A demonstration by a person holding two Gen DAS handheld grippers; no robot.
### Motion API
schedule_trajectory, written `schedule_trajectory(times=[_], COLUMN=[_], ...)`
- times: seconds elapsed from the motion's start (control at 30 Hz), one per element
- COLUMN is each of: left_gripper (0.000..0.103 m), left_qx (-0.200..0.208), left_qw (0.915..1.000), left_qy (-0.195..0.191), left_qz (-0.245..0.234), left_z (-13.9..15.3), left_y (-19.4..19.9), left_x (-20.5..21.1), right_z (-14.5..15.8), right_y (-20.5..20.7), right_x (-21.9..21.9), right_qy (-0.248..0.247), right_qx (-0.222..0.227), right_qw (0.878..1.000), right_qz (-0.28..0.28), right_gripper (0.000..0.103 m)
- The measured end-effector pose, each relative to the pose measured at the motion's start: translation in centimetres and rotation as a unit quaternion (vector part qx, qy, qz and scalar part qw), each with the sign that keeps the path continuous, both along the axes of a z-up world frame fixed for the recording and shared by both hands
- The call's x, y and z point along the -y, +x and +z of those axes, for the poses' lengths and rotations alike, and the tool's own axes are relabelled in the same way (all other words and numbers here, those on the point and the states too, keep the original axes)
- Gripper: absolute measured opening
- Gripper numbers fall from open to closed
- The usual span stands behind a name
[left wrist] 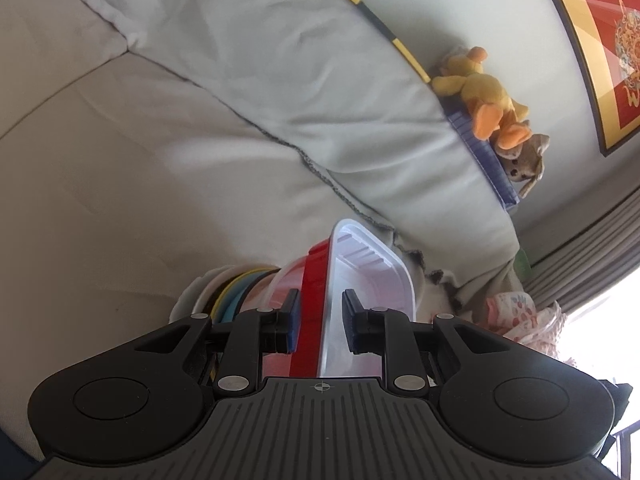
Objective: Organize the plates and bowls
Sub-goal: 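Lower the white tray with both tools into the top white bowl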
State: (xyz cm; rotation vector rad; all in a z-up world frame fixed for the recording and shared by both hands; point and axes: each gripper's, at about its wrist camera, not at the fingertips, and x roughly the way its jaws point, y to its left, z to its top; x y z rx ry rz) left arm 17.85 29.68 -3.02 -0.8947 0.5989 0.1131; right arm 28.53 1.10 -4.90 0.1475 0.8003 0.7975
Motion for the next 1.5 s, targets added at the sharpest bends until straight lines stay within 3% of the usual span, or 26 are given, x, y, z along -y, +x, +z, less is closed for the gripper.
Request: schedule_trajectory(times=[0.13, 0.77, 1.1, 1.3, 1.5], left_gripper=[0.024, 0.023, 0.023, 0.023, 0.024], left_qx=[-0.001, -0.035, -0.017, -0.016, -0.012], left_qw=[0.9999, 0.9992, 0.9991, 0.9988, 0.999], left_qy=[0.01, 0.009, 0.016, 0.016, 0.019], left_qz=[-0.005, -0.016, -0.036, -0.044, -0.037], left_z=[0.3, -1.7, -1.0, -0.5, -0.2], left_y=[1.3, 6.0, 3.8, 1.8, 2.2], left_x=[0.0, -1.6, -1.1, -0.6, -0.5], right_z=[0.4, -0.4, -0.2, -0.4, 0.3], right_y=[0.6, 3.7, 2.6, 1.2, 0.1], right_x=[-1.2, -3.5, -2.4, -0.6, -1.2], right_qy=[-0.014, -0.036, -0.026, -0.009, -0.015], right_qx=[0.026, 0.027, 0.03, -0.006, 0.016], right_qw=[1.0, 0.999, 0.999, 1.0, 0.999], right_qz=[0.005, 0.001, 0.003, 0.02, 0.026], right_gripper=[0.025, 0.023, 0.023, 0.023, 0.024])
